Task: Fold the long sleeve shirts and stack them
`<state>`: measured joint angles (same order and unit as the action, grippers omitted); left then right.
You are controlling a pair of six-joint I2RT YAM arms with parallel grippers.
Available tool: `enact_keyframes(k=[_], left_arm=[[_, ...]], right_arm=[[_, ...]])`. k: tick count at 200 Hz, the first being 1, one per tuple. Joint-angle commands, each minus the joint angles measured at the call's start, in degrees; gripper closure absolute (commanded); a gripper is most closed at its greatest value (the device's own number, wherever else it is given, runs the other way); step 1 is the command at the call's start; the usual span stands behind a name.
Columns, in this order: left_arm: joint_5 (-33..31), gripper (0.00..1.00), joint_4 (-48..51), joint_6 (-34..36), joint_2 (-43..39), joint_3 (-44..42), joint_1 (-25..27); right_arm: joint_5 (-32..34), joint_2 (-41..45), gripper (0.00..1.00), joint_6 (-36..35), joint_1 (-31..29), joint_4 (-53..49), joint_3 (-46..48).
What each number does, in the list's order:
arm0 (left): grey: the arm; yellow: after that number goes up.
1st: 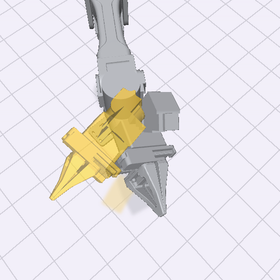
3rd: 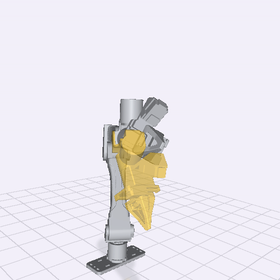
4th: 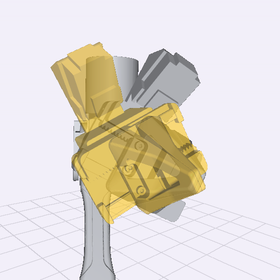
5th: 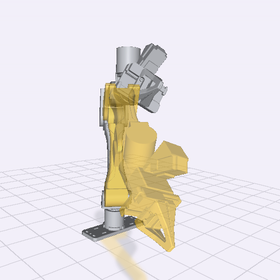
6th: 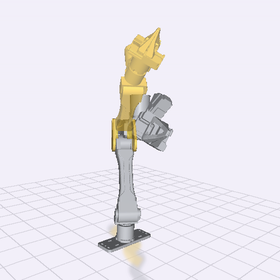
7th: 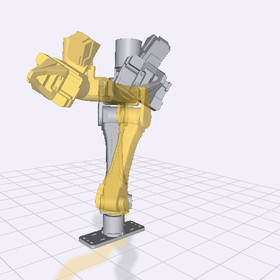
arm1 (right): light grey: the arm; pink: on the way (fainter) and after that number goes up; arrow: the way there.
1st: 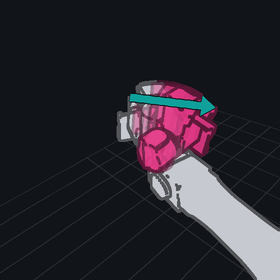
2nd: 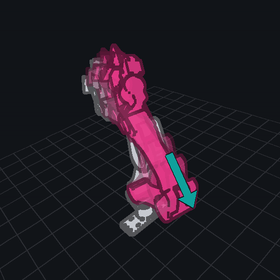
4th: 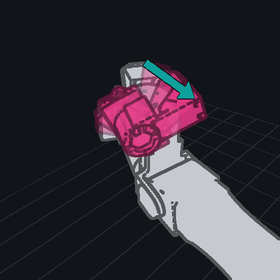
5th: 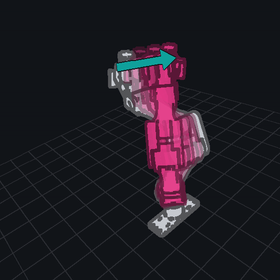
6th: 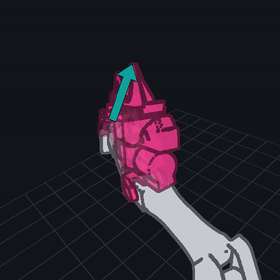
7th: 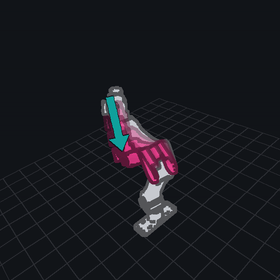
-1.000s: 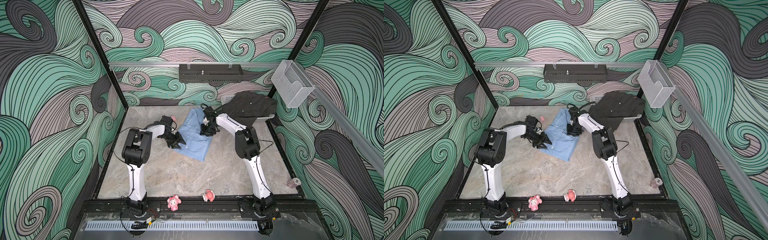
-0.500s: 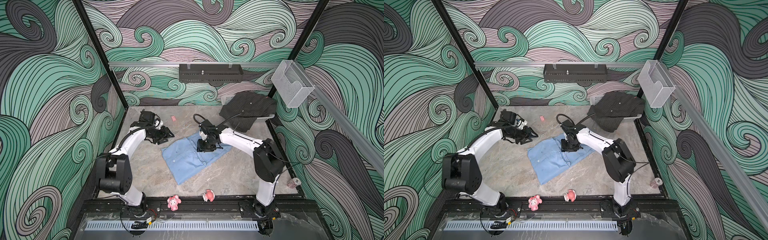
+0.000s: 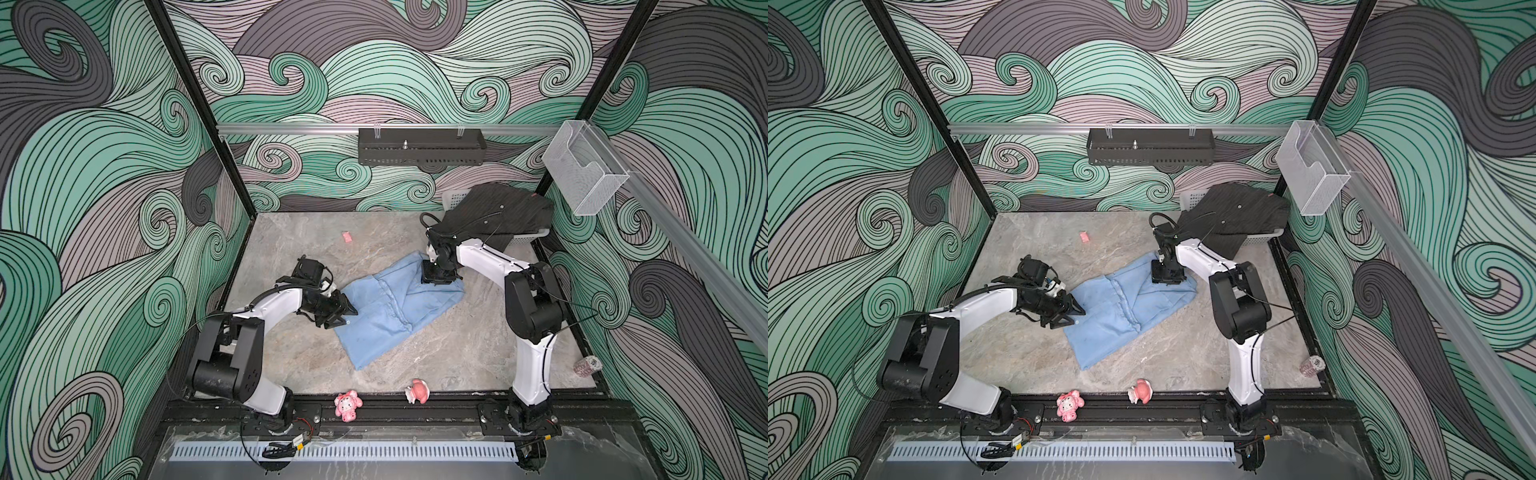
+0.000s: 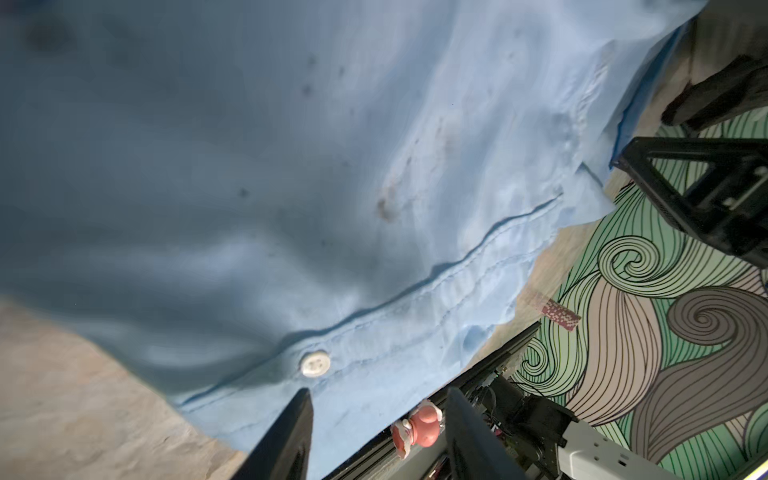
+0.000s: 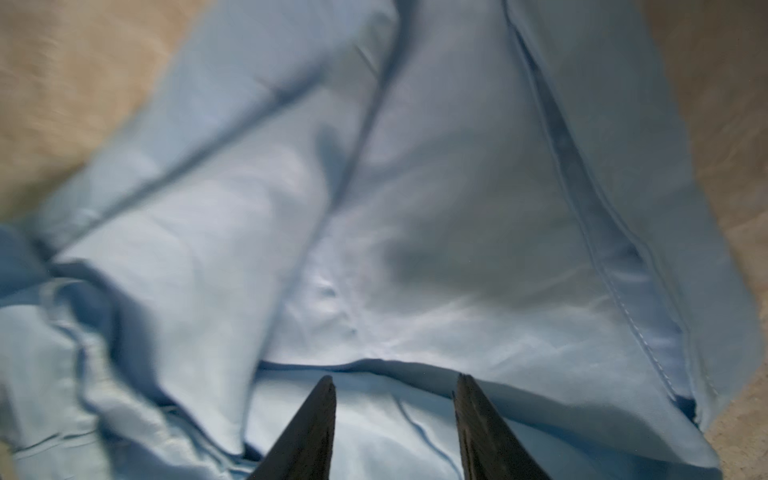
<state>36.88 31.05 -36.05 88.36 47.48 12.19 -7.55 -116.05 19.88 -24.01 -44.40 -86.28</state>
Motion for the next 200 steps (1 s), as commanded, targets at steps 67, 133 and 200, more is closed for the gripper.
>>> enact_keyframes(k=[67,133,200], left_arm=[[-6.3,0.47,9.2,9.2,18.7,19.5,-2.4],[-2.3,0.44,5.7,11.9,4.6,22.0,-4.4],[-0.2,0.41,-4.1,16.2,-11.2,4.8,-14.5]], right_arm=[[-6.1,9.9,0.52,4.8,-1.2,4.2,20.1],[2.2,25.2,0.50,5.6,-5.2,1.7,19.5],[-15.2,15.0,0.69,20.5,-12.6,21.6,10.7]])
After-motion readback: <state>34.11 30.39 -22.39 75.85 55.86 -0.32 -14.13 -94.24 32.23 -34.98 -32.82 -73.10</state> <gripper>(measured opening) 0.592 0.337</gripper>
